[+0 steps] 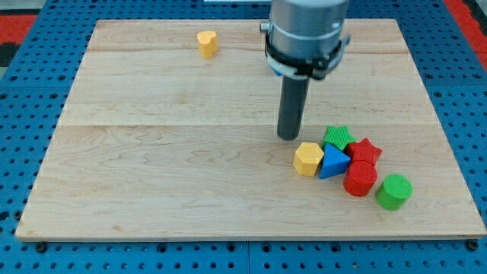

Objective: Push the blue cube into the green star

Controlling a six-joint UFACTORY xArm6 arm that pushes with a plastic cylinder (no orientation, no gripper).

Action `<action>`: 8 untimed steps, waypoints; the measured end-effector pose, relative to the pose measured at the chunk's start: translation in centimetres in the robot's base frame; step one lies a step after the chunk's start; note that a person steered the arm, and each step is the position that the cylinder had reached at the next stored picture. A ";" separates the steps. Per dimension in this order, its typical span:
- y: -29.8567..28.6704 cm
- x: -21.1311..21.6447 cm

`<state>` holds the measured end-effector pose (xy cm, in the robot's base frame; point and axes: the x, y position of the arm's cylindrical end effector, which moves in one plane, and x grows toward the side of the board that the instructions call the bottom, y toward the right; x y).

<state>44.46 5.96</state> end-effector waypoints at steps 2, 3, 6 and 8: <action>7.1 -8.3; 7.1 -15.2; 1.0 -1.0; 6.0 -12.2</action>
<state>32.25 11.92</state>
